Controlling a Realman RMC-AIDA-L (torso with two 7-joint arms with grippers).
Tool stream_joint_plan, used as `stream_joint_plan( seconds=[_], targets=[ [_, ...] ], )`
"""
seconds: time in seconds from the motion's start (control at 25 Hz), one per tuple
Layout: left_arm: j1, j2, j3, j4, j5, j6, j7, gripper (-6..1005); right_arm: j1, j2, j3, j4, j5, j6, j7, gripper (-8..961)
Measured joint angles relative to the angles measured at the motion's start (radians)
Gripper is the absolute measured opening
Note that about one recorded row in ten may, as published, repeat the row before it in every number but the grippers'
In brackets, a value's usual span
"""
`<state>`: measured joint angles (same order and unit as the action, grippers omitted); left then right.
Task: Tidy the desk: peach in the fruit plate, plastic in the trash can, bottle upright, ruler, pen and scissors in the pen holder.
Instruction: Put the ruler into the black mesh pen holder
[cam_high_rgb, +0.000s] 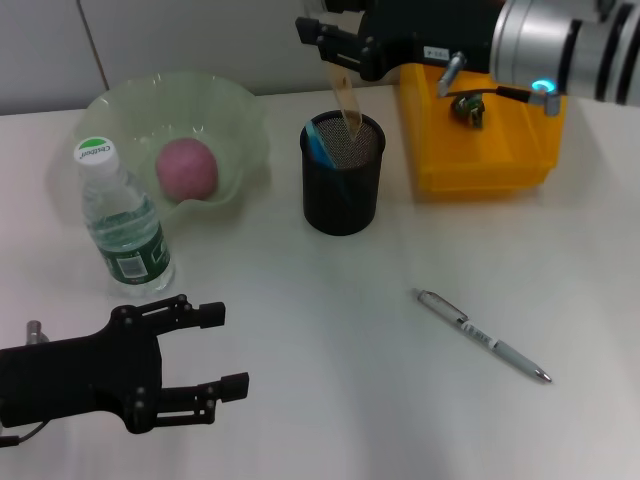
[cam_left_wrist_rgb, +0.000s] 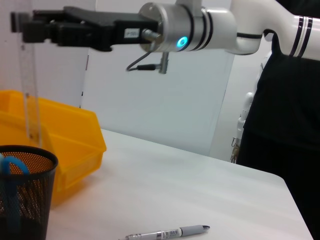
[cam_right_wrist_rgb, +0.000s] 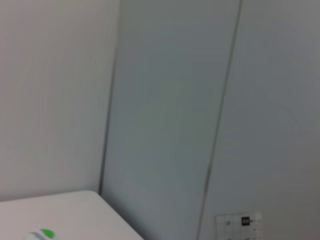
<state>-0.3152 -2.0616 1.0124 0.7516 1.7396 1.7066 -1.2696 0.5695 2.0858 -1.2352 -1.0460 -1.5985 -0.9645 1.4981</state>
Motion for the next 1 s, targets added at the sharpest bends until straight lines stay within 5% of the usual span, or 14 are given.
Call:
stream_joint_plan(
  seconds=[1.0],
  targets=[
    [0.0,0.001,-0.001,0.0,0.003,0.013,-0.004,844,0.025,-0.001,-0.033,0.326,0.279,0.089,-0.331,397]
  ],
)
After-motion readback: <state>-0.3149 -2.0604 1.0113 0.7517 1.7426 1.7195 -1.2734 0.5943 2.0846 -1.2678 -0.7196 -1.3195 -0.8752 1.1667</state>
